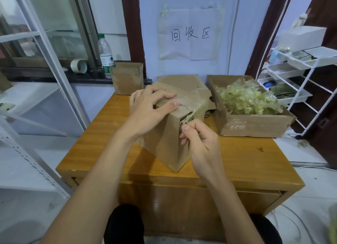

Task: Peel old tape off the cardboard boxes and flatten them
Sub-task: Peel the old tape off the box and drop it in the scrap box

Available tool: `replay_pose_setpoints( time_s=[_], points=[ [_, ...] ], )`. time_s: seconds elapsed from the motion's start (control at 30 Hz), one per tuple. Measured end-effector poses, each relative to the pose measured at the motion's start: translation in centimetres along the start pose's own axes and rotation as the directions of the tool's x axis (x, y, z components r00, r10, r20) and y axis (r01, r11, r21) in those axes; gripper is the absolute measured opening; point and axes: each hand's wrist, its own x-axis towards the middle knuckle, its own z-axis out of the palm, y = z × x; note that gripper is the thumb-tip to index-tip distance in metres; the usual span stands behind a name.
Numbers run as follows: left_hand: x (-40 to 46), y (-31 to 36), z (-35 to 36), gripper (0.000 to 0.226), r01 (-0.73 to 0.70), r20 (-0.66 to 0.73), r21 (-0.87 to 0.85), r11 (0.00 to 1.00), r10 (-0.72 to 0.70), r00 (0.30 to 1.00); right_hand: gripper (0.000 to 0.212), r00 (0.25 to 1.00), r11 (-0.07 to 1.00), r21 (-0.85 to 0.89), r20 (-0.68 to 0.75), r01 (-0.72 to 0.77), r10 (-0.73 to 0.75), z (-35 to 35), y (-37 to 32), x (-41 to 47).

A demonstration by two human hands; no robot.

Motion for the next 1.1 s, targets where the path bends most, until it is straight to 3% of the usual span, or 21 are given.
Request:
replay_pose_setpoints(
  time_s=[0.27,0.37,0.47,0.6,0.7,0.83,0.97,1.1],
  points=[
    [-0.3,-0.1,-0.2,0.058,0.014,0.011,-0.005,1.0,-0.014,1.0,0.029,0.994,0.994,0.102,-0.107,-0.027,0.038,-0.8,0.3,0.9],
    [-0.3,-0.1,-0.1,0.057,0.008,0.003,-0.003,1.0,-0.008,1.0,0.024,0.999,0.999,0.043,-0.039,0.016,-0.014,-1.3,0.6,0.5],
    [-0.1,-0.1,0.0,0.055,0.012,0.005,-0.003,1.0,-0.012,1.0,0.018,0.999,0.996,0.094,0.037,0.002,-0.005,-2.0,0.8,0.0],
    [-0.1,-0.1,0.0,0.052,0.01,0.006,-0.018,1.0,-0.01,1.0,0.038,0.997,0.993,0.119,0.076,-0.002,-0.007,-3.1,0.6,-0.2],
    [-0.2,0.0,0.0,0.054,0.012,0.004,-0.011,1.0,-0.012,1.0,0.048,0.998,0.999,-0.024,0.041,0.049,-0.048,-2.9,-0.3,0.2],
    [-0.3,0.1,-0.3,0.057,0.021,0.02,0.003,1.0,-0.021,1.0,0.028,0.991,0.947,-0.292,0.007,0.132,-0.136,-1.7,-0.9,1.8],
    [-0.3,0.9,-2.1,0.078,-0.033,0.14,0.126,0.991,0.015,0.99,0.016,0.98,0.946,-0.255,0.045,0.198,-0.193,-2.3,0.1,1.8],
    [-1.0,3.5,-3.5,0.119,-0.107,0.316,0.42,0.901,-0.035,0.948,0.02,0.999,0.997,-0.06,-0.005,0.041,-0.042,-2.8,0.6,1.5]
  ],
)
